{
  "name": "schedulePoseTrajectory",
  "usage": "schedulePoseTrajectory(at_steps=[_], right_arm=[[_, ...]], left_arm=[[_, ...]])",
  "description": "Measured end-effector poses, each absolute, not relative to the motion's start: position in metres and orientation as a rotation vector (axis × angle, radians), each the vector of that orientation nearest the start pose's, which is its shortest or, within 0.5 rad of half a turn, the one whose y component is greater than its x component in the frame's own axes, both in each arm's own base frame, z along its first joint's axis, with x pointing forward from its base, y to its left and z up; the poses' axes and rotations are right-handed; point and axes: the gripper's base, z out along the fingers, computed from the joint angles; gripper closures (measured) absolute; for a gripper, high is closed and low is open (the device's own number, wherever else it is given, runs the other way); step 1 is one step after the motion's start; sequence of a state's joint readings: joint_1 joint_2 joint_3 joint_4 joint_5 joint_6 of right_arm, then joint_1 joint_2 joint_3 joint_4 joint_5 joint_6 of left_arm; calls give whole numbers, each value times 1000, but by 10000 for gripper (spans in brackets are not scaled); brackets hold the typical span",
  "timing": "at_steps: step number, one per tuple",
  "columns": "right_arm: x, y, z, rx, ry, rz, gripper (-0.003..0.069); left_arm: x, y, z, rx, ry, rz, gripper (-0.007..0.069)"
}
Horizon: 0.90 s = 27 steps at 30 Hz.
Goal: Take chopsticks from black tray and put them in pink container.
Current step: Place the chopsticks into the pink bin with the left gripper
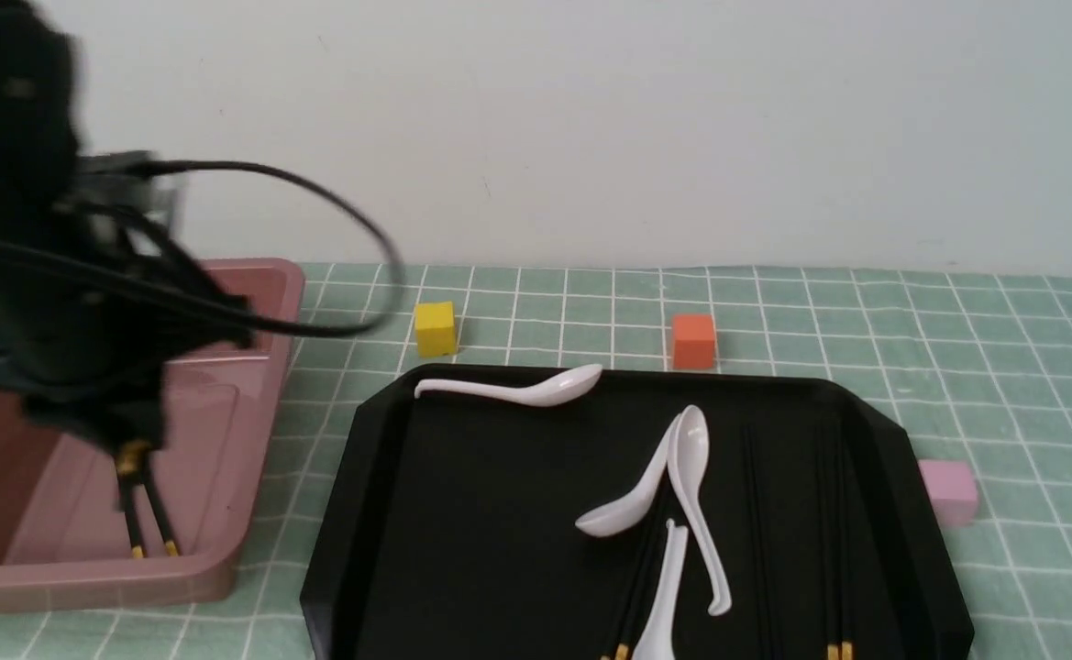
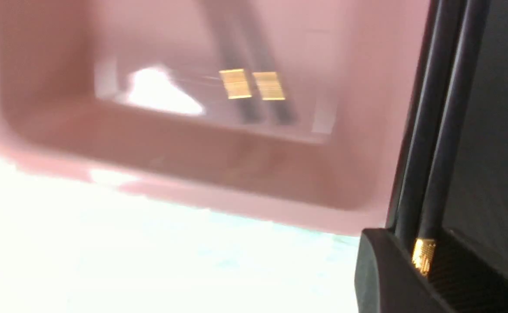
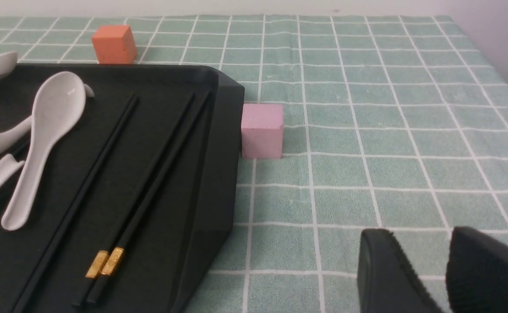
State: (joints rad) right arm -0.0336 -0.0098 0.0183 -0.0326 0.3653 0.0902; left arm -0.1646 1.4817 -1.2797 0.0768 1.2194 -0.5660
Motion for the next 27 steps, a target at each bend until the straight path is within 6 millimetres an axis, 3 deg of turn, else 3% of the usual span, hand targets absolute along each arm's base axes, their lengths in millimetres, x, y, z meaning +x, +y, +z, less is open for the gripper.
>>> schedulePoseTrajectory(at_steps=[5, 9, 18, 21, 27], right_arm=[[53, -3, 175, 95, 1855, 7, 419], [53, -3, 175, 95, 1855, 7, 419], [53, -3, 175, 95, 1855, 7, 419], [53, -3, 175, 95, 1855, 7, 419], [53, -3, 175, 95, 1855, 7, 419]], left_arm=[[290, 5, 284, -816, 2815, -154, 500], [305, 22, 264, -874, 2779, -184, 500], [338, 31, 212, -825, 2802, -127, 490], [341, 32, 204, -827, 2819, -118, 433], [339, 31, 207, -820, 2823, -118, 320]])
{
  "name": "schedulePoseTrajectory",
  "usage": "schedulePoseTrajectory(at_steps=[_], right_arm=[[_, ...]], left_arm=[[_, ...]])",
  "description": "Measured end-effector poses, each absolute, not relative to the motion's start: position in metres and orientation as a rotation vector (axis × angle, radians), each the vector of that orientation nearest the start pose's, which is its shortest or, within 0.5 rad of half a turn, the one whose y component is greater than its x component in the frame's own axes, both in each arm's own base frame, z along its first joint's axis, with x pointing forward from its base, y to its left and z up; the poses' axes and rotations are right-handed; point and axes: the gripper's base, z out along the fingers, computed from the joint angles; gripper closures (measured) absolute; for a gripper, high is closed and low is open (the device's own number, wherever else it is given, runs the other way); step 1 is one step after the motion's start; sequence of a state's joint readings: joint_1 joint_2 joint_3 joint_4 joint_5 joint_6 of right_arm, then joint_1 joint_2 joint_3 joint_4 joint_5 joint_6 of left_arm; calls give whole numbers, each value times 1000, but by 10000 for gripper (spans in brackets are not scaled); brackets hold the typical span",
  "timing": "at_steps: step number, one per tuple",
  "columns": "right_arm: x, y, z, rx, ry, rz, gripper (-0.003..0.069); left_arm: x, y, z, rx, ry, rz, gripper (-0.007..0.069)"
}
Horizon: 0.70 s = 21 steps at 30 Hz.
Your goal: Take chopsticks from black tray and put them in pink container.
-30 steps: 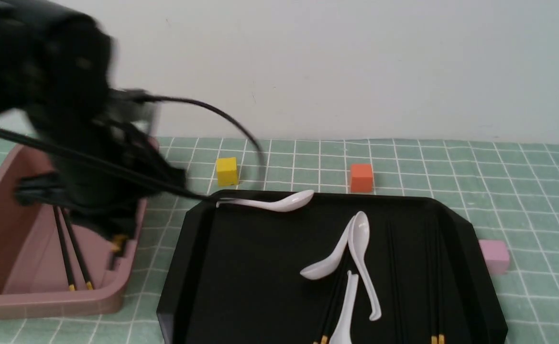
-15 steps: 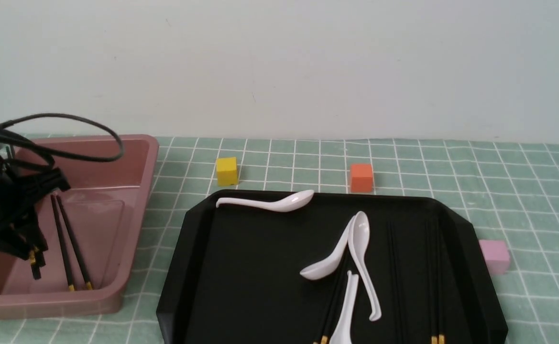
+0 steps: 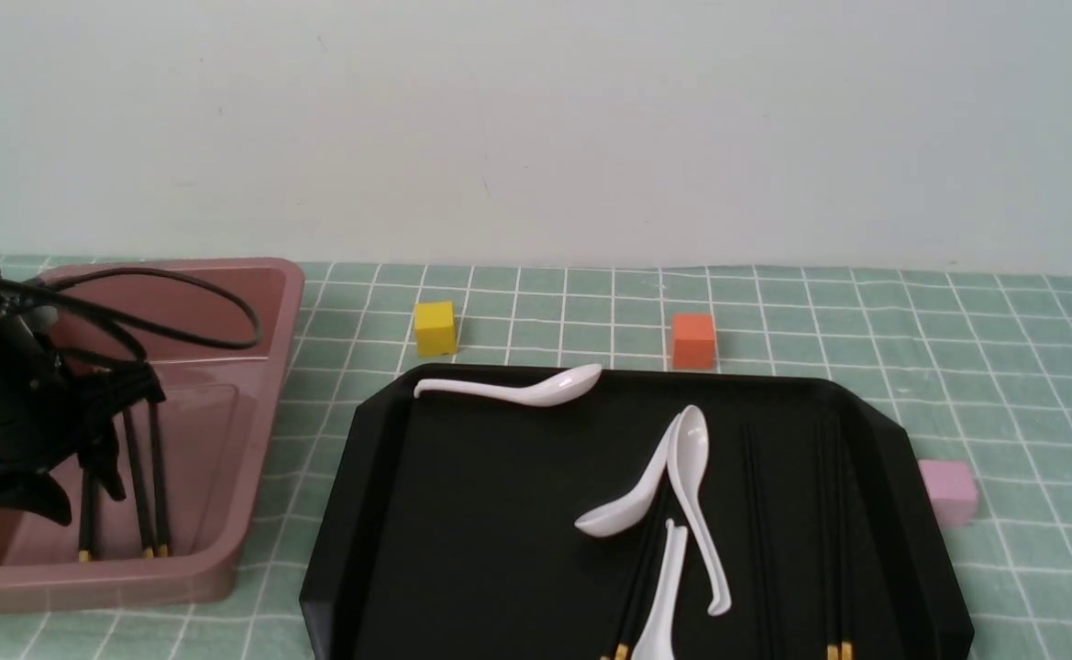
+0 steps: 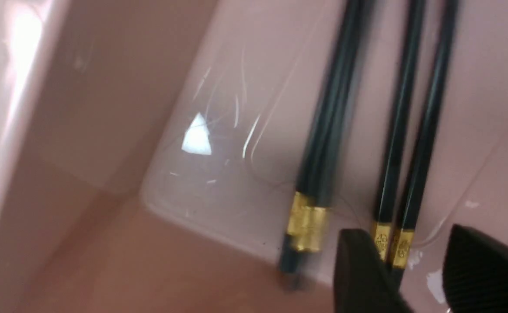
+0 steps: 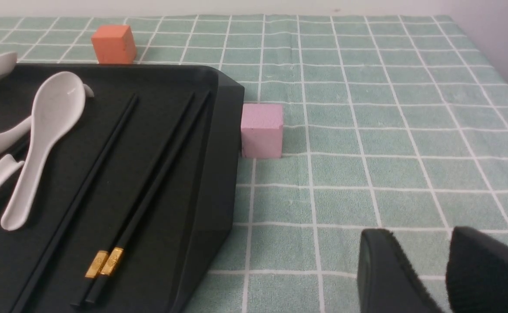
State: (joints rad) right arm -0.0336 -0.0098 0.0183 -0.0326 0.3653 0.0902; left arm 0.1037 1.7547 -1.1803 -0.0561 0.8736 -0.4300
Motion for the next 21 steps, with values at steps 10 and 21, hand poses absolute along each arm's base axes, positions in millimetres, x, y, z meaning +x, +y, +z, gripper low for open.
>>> schedulePoseTrajectory(at_steps=[10, 21], right_arm=[[53, -3, 175, 95, 1855, 7, 419], [53, -3, 175, 95, 1855, 7, 419]], left_arm=[[292, 17, 272, -565, 2829, -167, 531], [167, -41, 283, -166, 2631, -598, 637]])
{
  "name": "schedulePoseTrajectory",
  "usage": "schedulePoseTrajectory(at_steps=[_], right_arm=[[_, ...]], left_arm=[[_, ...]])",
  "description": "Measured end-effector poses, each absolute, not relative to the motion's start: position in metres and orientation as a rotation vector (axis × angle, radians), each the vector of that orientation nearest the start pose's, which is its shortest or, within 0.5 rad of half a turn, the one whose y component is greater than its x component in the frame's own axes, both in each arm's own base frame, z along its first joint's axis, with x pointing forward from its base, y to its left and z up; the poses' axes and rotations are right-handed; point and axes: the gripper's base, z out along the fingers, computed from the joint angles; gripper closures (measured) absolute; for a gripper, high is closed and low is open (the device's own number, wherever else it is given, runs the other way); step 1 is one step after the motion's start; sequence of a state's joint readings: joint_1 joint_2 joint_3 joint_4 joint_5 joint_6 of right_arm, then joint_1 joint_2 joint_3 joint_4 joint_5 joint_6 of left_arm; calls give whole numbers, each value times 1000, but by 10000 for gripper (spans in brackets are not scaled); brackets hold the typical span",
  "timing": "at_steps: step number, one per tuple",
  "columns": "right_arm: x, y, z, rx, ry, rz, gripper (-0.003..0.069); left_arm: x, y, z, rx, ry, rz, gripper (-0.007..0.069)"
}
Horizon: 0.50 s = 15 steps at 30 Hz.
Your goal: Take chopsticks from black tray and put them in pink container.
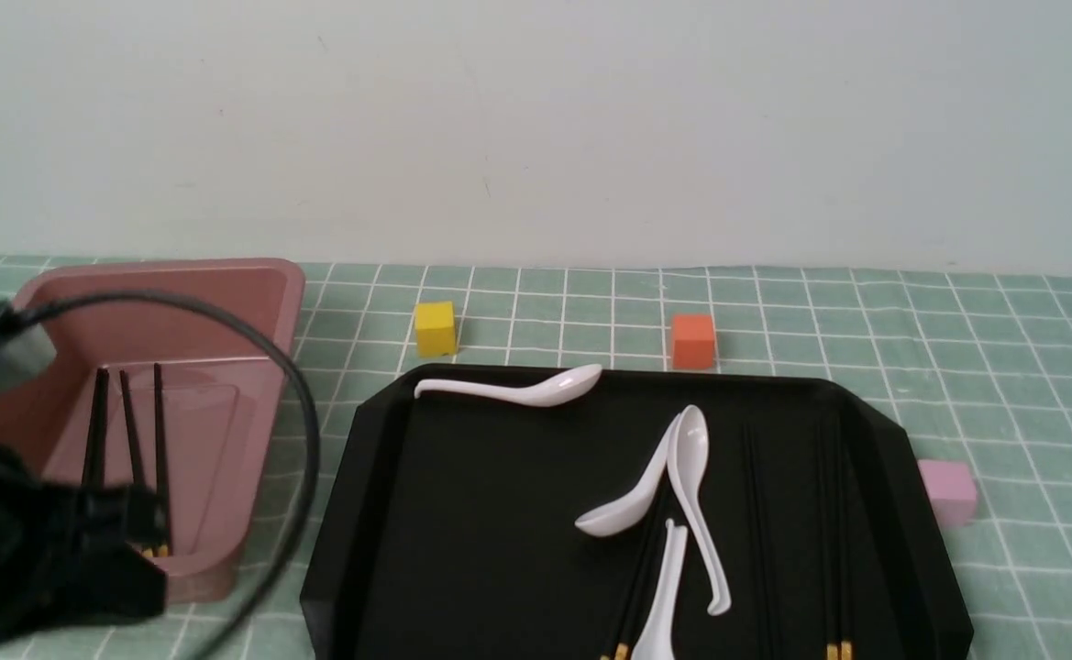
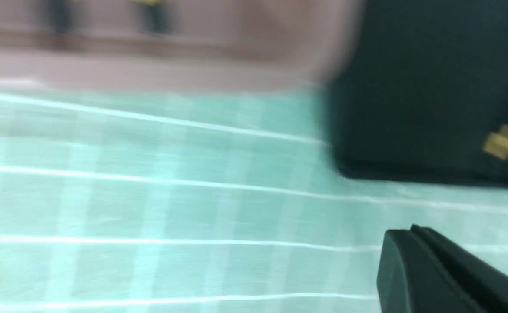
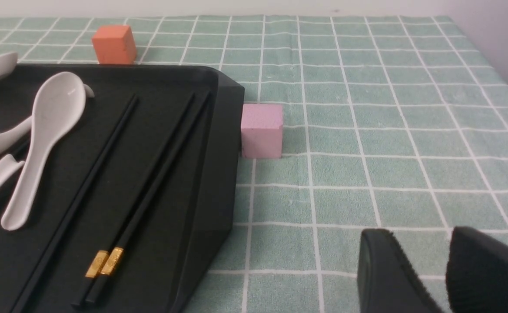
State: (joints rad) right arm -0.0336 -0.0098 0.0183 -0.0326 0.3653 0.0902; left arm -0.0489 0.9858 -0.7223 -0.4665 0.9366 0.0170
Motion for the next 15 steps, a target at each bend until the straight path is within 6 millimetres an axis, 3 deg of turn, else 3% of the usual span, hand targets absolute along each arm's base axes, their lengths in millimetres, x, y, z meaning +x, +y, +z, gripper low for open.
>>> schedulePoseTrajectory(at_steps=[1, 7, 11, 15], right_arm=[[53, -3, 175, 94, 1855, 6, 419], [53, -3, 175, 94, 1855, 6, 419], [53, -3, 175, 94, 1855, 6, 419], [53, -3, 175, 94, 1855, 6, 419]], left_arm=[[153, -45, 283, -129, 2553, -642, 637], [116, -45, 274, -101, 2288, -697, 637], [101, -44, 271, -76, 2237, -691, 637], [100, -42, 273, -20, 2192, -634, 637]])
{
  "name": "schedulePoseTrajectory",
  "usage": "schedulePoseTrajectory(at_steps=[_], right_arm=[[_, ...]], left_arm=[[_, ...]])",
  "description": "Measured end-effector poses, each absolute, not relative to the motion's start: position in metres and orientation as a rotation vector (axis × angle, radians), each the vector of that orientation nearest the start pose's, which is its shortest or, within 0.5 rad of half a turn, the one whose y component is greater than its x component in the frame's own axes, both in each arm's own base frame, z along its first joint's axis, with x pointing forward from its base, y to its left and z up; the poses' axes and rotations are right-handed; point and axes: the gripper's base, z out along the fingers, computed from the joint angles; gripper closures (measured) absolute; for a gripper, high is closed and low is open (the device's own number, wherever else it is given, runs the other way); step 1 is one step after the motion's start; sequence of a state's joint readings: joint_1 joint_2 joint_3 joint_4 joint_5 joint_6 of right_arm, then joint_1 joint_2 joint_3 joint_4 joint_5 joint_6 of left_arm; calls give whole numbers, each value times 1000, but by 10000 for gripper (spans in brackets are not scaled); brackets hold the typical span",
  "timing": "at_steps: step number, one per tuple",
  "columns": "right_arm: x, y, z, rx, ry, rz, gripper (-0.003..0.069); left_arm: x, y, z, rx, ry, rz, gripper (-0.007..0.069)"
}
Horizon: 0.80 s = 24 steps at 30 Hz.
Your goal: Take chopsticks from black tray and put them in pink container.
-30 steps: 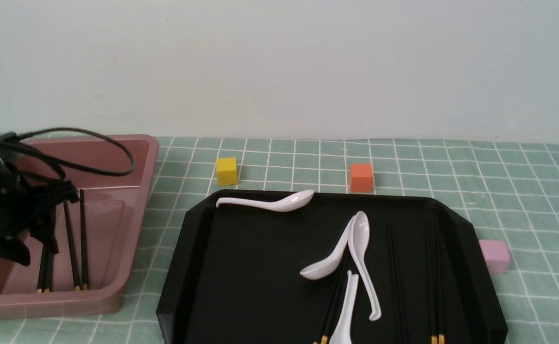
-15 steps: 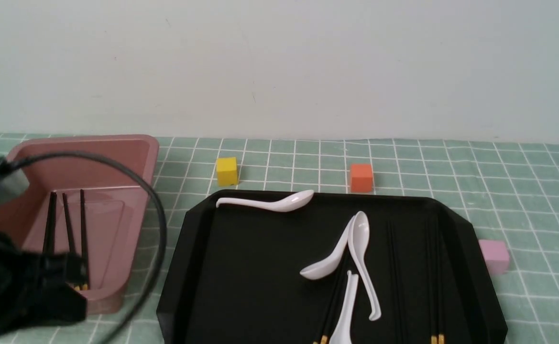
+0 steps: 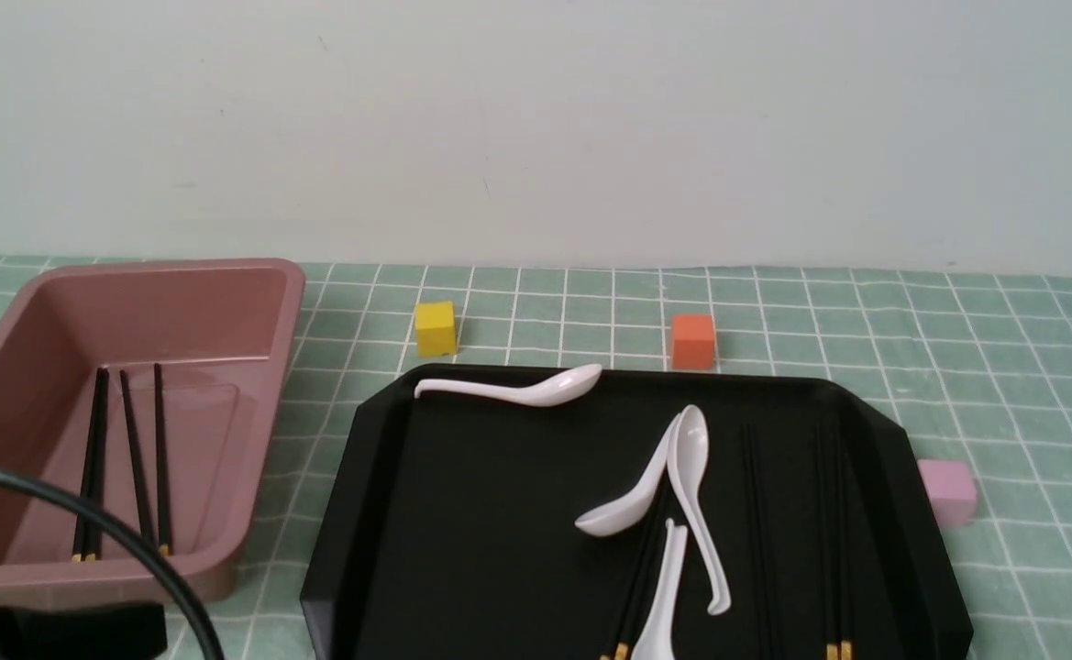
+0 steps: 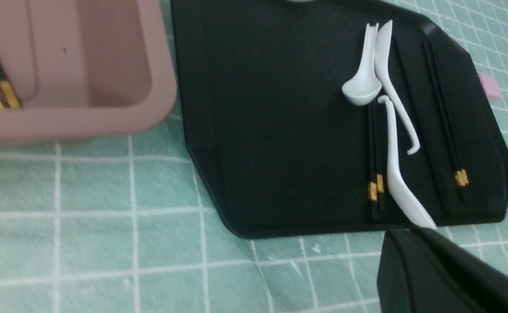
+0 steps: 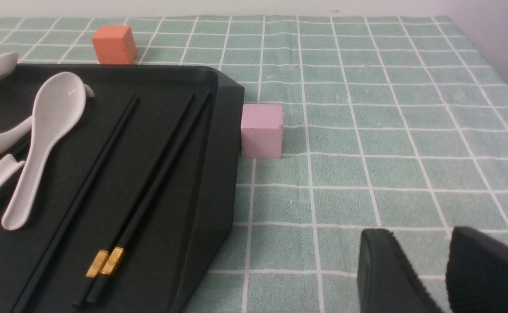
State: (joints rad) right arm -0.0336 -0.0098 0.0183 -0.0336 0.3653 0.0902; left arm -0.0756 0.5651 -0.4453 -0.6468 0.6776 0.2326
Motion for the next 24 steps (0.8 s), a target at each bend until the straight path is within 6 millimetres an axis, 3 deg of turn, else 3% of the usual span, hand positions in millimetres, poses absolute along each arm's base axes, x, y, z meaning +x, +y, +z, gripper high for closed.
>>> schedulePoseTrajectory(at_steps=[13, 19, 24], right_arm=[[53, -3, 175, 94, 1855, 6, 419], [53, -3, 175, 94, 1855, 6, 419], [53, -3, 175, 94, 1855, 6, 419]], left_arm=[[107, -35, 277, 105, 2062, -457, 637], [87, -28, 258, 44, 2005, -396, 637], [65, -14, 229, -60, 1925, -281, 637]])
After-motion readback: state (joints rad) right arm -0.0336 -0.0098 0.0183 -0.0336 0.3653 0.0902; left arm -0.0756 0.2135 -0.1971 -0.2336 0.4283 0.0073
